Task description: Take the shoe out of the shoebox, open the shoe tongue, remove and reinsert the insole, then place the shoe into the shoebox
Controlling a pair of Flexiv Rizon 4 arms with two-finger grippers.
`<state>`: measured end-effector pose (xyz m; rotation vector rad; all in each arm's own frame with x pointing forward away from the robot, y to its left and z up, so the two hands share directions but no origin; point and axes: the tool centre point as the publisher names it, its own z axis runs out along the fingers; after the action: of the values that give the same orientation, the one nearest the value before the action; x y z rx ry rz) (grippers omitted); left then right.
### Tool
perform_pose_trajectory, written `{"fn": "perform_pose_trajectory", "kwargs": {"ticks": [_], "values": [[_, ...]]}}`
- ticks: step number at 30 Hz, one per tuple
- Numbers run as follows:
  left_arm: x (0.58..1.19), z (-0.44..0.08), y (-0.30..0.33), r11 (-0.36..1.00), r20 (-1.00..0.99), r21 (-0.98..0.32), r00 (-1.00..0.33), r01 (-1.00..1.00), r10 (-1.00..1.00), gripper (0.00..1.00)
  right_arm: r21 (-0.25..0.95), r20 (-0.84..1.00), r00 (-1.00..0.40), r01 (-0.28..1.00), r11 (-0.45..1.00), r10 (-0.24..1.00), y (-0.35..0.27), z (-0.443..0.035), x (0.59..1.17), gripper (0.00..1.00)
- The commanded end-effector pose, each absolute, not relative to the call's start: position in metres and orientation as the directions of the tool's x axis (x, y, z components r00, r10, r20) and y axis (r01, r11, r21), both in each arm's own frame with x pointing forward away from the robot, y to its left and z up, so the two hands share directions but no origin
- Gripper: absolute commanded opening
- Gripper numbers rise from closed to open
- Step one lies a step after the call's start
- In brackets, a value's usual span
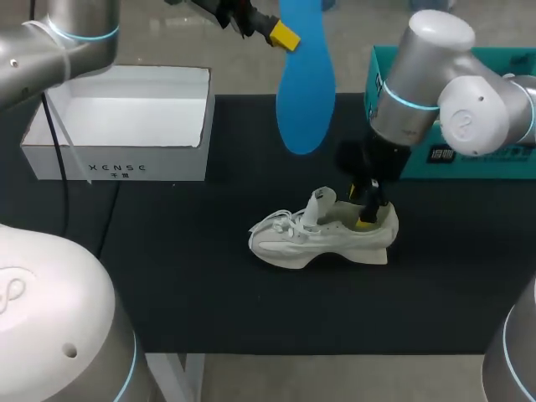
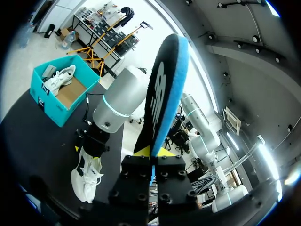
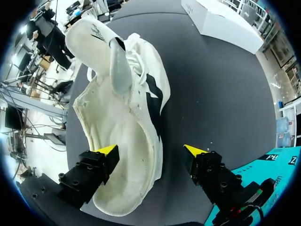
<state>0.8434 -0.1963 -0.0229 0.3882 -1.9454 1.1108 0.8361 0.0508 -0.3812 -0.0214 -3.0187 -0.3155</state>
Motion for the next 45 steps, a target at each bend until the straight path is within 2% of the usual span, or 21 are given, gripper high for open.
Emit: {"fn": "perform_pose_trajectory", "kwargs": {"ticks": [1, 16, 30, 33, 35, 45], "values": [[0.843, -0.024, -0.196, 0.558, 0.789, -0.559, -0.599, -0.613, 0.132, 0.0, 0.19, 0.114, -0.994, 0.024, 0.982, 0.003, 0.055, -0.389, 0.842, 0.0], [0.843, -0.024, -0.196, 0.558, 0.789, -0.559, -0.599, -0.613, 0.132, 0.0, 0.188, 0.104, -0.994, 0.034, 0.982, 0.015, 0.051, -0.387, 0.836, 0.0], [0.843, -0.024, -0.196, 0.558, 0.789, -0.559, -0.599, -0.613, 0.132, 0.0, 0.219, -0.019, -0.996, 0.077, 0.973, 0.083, 0.019, -0.306, 0.823, 0.0], [0.843, -0.024, -0.196, 0.558, 0.789, -0.559, -0.599, -0.613, 0.132, 0.0, 0.235, 0.005, -0.995, 0.094, 0.967, 0.096, 0.012, -0.293, 0.823, 0.0], [0.843, -0.024, -0.196, 0.558, 0.789, -0.559, -0.599, -0.613, 0.132, 0.0, 0.302, 0.023, -0.998, 0.068, 0.951, 0.064, 0.01, -0.287, 0.826, 0.0], [0.843, -0.024, -0.196, 0.558, 0.789, -0.559, -0.599, -0.613, 0.132, 0.0, 0.302, 0.023, -0.998, 0.068, 0.951, 0.064, 0.01, -0.287, 0.826, 0.0]]}}
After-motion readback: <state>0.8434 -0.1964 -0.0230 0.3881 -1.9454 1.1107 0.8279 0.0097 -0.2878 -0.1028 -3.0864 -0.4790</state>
